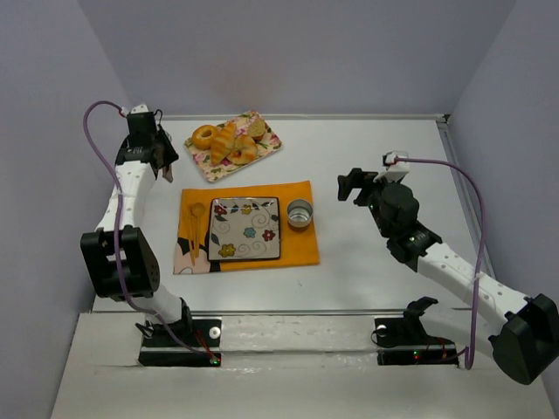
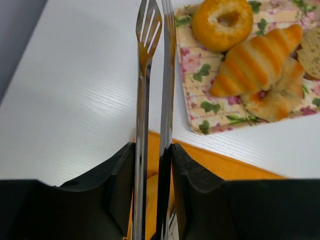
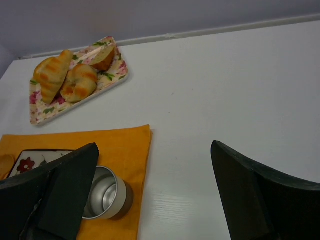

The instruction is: Place the bread

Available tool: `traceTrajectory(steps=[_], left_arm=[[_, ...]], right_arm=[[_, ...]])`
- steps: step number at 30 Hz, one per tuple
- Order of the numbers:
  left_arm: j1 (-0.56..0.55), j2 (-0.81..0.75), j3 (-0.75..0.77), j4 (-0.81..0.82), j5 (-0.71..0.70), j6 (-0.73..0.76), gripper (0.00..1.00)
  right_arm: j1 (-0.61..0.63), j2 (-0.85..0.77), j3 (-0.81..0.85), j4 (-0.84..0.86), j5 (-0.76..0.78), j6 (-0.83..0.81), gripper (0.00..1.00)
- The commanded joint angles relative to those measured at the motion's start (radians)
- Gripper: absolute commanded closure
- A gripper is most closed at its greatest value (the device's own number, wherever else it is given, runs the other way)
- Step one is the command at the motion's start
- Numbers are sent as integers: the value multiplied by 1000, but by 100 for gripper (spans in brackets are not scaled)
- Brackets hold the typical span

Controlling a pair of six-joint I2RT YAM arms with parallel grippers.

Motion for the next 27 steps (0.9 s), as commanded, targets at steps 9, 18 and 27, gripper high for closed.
traceTrajectory(steps=[9, 18, 27], left_arm=[[-169, -201, -159, 75, 177, -109, 37], [-264, -181, -129, 66, 139, 48, 34], [-290, -31, -21, 36, 19, 195, 34]], right_arm=[[-4, -27, -21, 62, -10, 7, 1], [-4, -49, -36, 70, -23, 7, 1], [-4, -47, -36, 76, -27, 4, 1]])
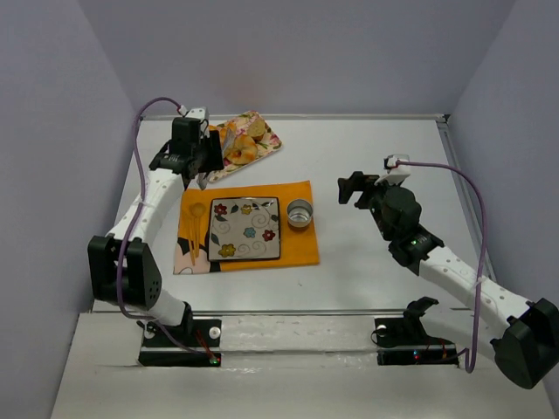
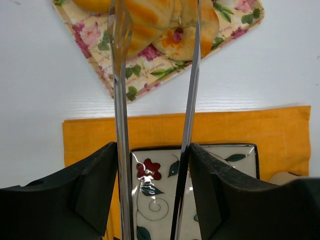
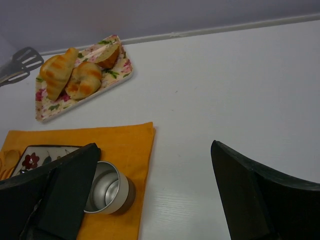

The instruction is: Place the bread

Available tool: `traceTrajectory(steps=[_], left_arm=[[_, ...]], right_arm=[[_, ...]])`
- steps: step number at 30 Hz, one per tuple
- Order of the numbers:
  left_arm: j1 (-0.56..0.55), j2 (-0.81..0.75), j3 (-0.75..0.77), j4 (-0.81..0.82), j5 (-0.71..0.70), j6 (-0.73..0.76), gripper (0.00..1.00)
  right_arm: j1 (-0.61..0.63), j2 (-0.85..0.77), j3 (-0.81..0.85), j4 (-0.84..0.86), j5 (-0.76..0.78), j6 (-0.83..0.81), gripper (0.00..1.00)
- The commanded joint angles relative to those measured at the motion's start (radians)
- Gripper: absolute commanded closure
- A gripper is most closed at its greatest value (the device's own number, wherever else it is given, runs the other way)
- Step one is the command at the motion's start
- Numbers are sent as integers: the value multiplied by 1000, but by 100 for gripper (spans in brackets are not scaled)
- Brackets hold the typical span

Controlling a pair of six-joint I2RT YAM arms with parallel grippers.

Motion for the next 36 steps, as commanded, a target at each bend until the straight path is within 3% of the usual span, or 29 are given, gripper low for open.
traceTrajectory(steps=[1, 10, 25, 28, 32, 36], left_arm=[[-8, 95, 95, 8, -66, 108, 35], [-9, 259, 241, -54, -161, 159, 34], [-9, 345, 298, -67, -75, 228, 32], [-9, 354, 307, -70, -57, 222, 42], [-9, 345, 302, -67, -26, 211, 65], [-9, 299, 292, -62, -9, 196, 79]], right_arm=[[-4, -17, -3, 68, -5, -2, 0], [-4, -11, -3, 72, 0, -9, 1], [-4, -17, -5, 75, 6, -12, 1], [-4, -23, -8, 74, 7, -11, 1], [-4, -31, -13, 75, 13, -8, 0], [-4, -38, -16, 77, 21, -8, 0]])
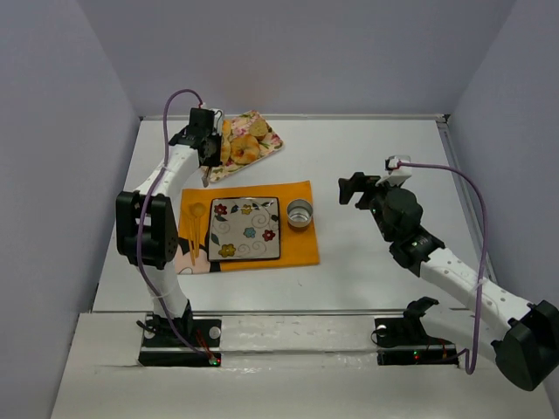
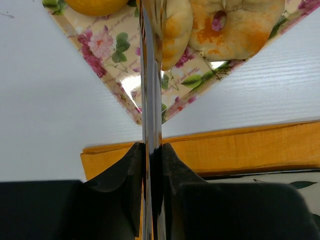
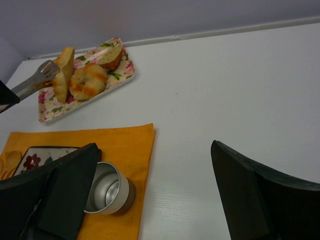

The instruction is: Place the bread

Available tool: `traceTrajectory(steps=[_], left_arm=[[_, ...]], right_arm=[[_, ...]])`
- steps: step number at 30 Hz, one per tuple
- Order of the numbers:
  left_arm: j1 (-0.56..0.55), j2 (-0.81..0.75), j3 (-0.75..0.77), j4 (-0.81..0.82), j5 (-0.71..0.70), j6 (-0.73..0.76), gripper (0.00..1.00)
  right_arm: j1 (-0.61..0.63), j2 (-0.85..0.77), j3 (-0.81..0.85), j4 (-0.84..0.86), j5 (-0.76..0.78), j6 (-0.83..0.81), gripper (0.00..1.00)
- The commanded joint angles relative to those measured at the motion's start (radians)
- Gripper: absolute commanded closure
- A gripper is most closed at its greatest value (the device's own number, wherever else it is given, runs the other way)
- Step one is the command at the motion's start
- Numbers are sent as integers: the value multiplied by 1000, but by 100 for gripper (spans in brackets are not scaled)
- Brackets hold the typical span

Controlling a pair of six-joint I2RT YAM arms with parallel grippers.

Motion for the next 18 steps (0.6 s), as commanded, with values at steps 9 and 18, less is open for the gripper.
traceTrajectory(steps=[9, 18], left_arm=[[-5, -241, -18, 21, 41, -112, 85], [-27, -422, -142, 4, -32, -270, 86]], right_arm=[[-4, -30, -7, 70, 15, -2, 1], [-4, -36, -9, 70, 6, 1, 1]])
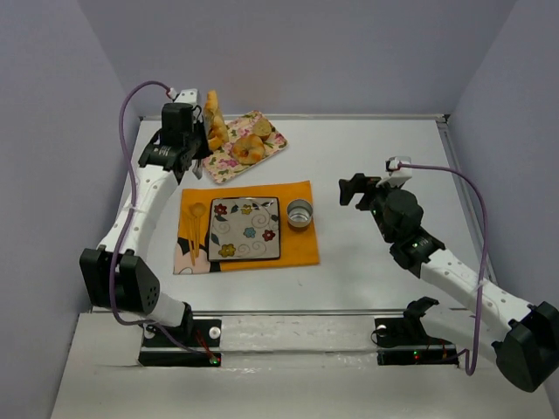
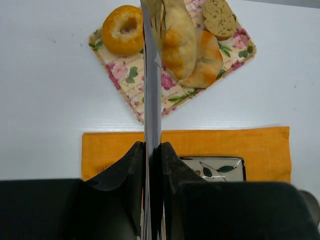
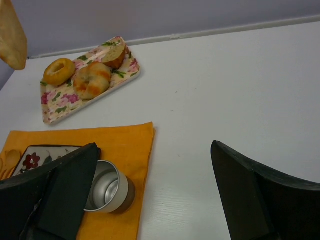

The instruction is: Place the bread

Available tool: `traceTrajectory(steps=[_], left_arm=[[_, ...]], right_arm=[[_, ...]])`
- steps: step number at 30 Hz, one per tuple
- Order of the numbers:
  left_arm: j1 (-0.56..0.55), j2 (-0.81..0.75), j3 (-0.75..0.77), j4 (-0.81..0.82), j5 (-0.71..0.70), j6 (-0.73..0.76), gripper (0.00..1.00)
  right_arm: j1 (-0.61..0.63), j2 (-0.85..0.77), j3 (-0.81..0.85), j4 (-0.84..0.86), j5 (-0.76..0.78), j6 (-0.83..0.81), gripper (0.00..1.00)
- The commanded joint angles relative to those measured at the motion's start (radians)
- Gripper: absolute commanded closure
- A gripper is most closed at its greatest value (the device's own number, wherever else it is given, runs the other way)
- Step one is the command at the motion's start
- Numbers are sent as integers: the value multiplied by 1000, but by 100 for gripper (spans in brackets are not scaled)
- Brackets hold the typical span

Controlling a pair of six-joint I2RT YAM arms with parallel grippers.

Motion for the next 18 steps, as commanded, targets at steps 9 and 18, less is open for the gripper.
traceTrajectory(steps=[9, 18], left_arm=[[-183, -304, -225, -186, -182, -472, 84], [-349, -505, -435, -378, -123, -638, 82]], right_arm=[[-4, -47, -9, 67, 1, 1, 0], [-4, -72, -23, 68, -9, 9, 1]])
